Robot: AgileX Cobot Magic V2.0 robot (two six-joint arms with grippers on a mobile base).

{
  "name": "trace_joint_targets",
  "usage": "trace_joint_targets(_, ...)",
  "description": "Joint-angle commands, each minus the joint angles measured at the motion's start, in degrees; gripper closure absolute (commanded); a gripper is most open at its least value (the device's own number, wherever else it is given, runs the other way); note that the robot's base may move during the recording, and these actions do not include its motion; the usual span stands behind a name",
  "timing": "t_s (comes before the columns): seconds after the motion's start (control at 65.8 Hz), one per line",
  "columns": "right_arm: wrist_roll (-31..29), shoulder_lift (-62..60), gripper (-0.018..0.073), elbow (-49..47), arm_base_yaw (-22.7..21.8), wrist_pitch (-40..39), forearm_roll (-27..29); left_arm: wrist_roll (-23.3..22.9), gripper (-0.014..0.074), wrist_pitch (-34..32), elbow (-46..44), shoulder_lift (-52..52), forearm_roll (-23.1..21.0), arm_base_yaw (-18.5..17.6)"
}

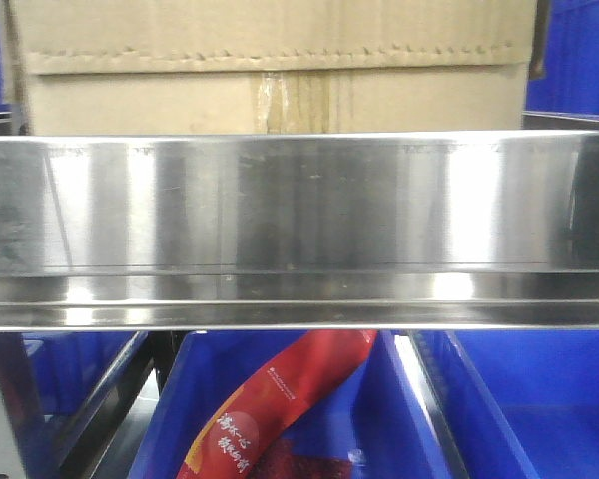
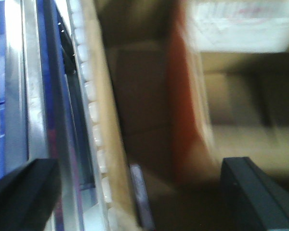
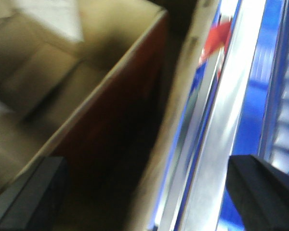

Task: Stack two boxes on right shelf middle
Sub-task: 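Lower the boxes onto the middle shelf rollers and open both grippers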

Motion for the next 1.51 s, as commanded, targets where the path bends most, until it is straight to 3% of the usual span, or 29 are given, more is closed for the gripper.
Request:
trace_joint_targets(0.0,-0.2,-1.71,0.0014,-1.82,-0.05,0.07,-0.25,0.06,0.0102,-0.65,-0.49,-2.98,-0.41,-0.27)
trace_joint_targets(0.167,-0.2,-6.69,0.0201,-2.07,-0.05,-0.11,-0.36,0.06,0.0102,-0.65,-0.37,-8.69,-0.41,-0.27)
trace_joint_targets(0.182,-0.2,-7.69,0.0267,-1.83,-0.05,-0.11,-0.51,0.06,0.0102,-0.65,-0.27,-9.71,-0.41,-0.27)
trace_joint_targets(0.304,-0.2,-12.32,0.0543,-0.51,-0.05,-0.84,-0.65,0.06,0.0102,-0.65,3.61,-15.21,-0.41,-0.27)
trace_joint_targets(0.411,-0.2,-17.02,0.0729,3.85,-0.05,-3.13,-0.96,0.06,0.0113,-0.65,11.44,-20.84,-0.41,-0.27)
trace_joint_targets(0.456,-0.2,-19.49,0.0717,6.42,-0.05,-4.68,-1.32,0.06,0.0142,-0.65,15.48,-23.77,-0.41,-0.27)
trace_joint_targets(0.563,-0.3,-25.0,0.0715,14.69,-0.05,-8.32,-2.24,0.06,0.0284,-7.38,26.84,-30.1,-0.41,-0.27)
trace_joint_targets(0.775,-3.77,-39.36,0.0715,36.67,-0.05,-21.85,-2.24,0.06,0.0709,-20.89,47.99,-44.6,-0.41,-0.27)
trace_joint_targets(1.019,-6.83,-58.02,0.0715,63.67,-0.05,-35.05,-2.24,0.06,0.0707,-32.97,65.18,-62.53,0.62,-0.27)
trace_joint_targets(1.156,-6.83,-68.01,0.0715,73.78,-0.05,-41.27,-2.38,0.06,0.0707,-38.34,71.85,-71.15,1.02,-0.27)
trace_joint_targets(1.308,-6.83,-77.14,0.0715,80.64,-0.05,-45.99,-2.38,0.06,0.0707,-41.3,77.07,-77.83,2.43,-0.27)
trace_joint_targets(1.49,-6.83,-80.32,0.0715,82.47,-0.05,-46.65,-2.38,0.06,0.0707,-41.71,78.15,-80.34,2.43,-0.27)
